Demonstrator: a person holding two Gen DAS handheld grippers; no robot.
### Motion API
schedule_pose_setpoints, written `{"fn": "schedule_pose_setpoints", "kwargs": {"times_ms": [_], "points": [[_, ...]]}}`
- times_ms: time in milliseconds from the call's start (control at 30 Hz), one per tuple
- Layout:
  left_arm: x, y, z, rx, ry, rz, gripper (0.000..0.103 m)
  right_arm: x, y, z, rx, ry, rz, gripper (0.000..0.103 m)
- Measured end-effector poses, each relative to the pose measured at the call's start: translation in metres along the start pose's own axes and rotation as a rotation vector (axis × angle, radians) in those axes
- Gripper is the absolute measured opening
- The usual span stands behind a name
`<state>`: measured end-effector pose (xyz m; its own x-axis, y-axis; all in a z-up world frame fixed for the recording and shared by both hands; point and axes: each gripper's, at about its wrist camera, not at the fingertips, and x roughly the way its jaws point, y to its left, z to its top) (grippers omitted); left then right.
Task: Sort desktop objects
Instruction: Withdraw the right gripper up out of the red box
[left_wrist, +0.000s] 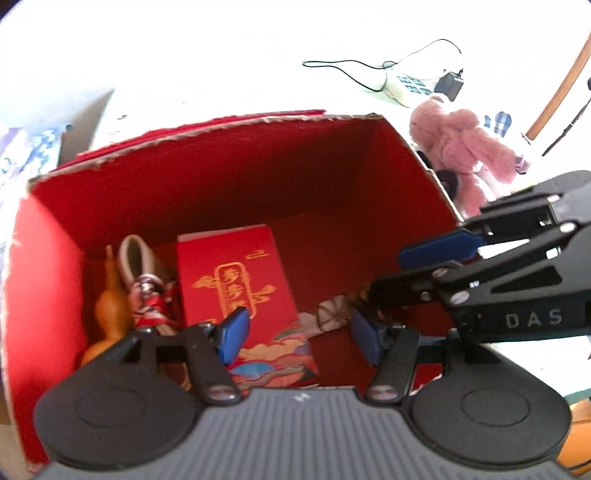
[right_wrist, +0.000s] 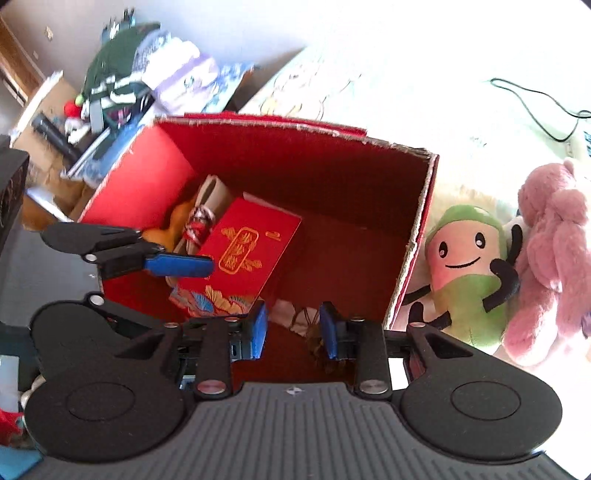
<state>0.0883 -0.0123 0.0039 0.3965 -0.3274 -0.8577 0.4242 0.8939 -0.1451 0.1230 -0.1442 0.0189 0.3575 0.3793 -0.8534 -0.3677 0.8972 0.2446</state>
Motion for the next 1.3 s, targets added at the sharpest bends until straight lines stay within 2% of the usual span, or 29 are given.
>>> {"fn": "schedule_pose_setpoints", "kwargs": {"times_ms": [267,533,733,933,1000,1100,1300], "points": [[-0.012,0.005,-0.006,-0.015,-0.015,0.072,0.063,-0.007,0.003,-0.016,0.062,-0.105,-0.022,0.034],[-0.035,0.014,-0.019,-0.047,-0.065,0.081,0.069,-0.018,0.008,-0.035,0.144,-0.169,-0.016,0.034],[-0.072,0.036,-0.035,-0.095,-0.146,0.085,0.067,-0.039,0.021,-0.055,0.227,-0.311,0.060,0.035],[-0.098,0.064,-0.058,-0.176,-0.174,0.122,0.067,-0.052,0.048,-0.071,0.155,-0.390,0.161,0.036],[-0.102,0.070,-0.067,-0.198,-0.173,0.130,0.067,-0.050,0.056,-0.075,0.142,-0.392,0.204,0.036],[-0.111,0.069,-0.077,-0.179,-0.211,0.163,0.066,-0.043,0.063,-0.079,0.135,-0.370,0.265,0.036],[-0.130,0.059,-0.090,-0.138,-0.270,0.170,0.066,-0.029,0.072,-0.081,0.132,-0.313,0.314,0.035]]}}
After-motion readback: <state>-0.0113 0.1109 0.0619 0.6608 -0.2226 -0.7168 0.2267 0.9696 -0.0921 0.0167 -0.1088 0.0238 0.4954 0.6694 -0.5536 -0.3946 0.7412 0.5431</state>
